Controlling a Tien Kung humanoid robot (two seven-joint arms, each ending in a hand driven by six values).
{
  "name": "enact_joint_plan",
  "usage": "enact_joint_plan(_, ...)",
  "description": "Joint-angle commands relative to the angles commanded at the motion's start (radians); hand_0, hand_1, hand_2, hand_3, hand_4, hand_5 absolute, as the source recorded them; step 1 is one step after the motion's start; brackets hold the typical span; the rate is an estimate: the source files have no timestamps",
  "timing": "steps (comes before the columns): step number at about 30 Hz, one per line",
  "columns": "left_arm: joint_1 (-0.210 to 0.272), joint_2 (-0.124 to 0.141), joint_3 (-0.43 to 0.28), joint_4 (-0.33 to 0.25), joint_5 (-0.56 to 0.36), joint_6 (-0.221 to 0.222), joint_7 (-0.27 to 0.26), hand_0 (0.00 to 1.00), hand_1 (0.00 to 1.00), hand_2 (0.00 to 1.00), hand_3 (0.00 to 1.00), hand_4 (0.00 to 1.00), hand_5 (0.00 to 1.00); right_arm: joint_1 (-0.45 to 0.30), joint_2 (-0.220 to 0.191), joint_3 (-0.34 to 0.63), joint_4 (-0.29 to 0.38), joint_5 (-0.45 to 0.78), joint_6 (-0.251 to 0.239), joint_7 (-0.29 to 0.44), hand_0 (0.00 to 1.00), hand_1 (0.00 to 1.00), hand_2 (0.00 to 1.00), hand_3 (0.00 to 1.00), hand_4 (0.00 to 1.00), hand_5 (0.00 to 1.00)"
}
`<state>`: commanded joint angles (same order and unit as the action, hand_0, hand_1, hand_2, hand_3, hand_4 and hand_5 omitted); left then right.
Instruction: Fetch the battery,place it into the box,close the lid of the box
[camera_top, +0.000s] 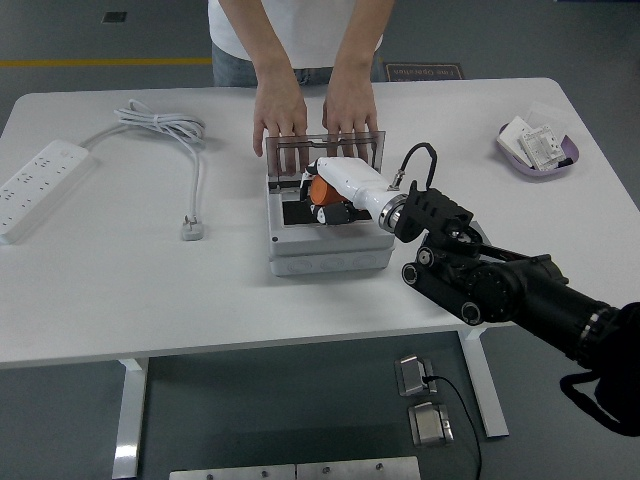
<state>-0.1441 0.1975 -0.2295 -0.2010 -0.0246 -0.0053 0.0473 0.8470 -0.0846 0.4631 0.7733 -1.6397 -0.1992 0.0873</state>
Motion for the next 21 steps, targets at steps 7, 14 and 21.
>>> enact_joint_plan(7,-0.002,0.0,0.01,0.0,-0.01,-0.001,-0.005,0.632,0.687,0.637,0.647,0.63,0.186,0.0,-0.003,0.006,-0.007,0.007,0.031,0.002,0.392,0.413,0.445,0.478,0.288,0.038)
enact_joint_plan(14,-0.001,0.0,0.008,0.0,-0.008,0.0,-0.004,0.632,0.687,0.637,0.647,0.63,0.187,0.002,-0.008,0.006,-0.01,0.014,0.046,0.004,0.518,0.504,0.512,0.572,0.478,0.232)
enact_joint_plan(21,0.001,-0.001,0.006,0.0,-0.007,0.001,-0.004,0.632,0.686,0.637,0.647,0.63,0.188,-0.002,-0.013,0.006,0.005,0.021,0.052,0.002,0.663,0.55,0.567,0.62,0.677,0.305)
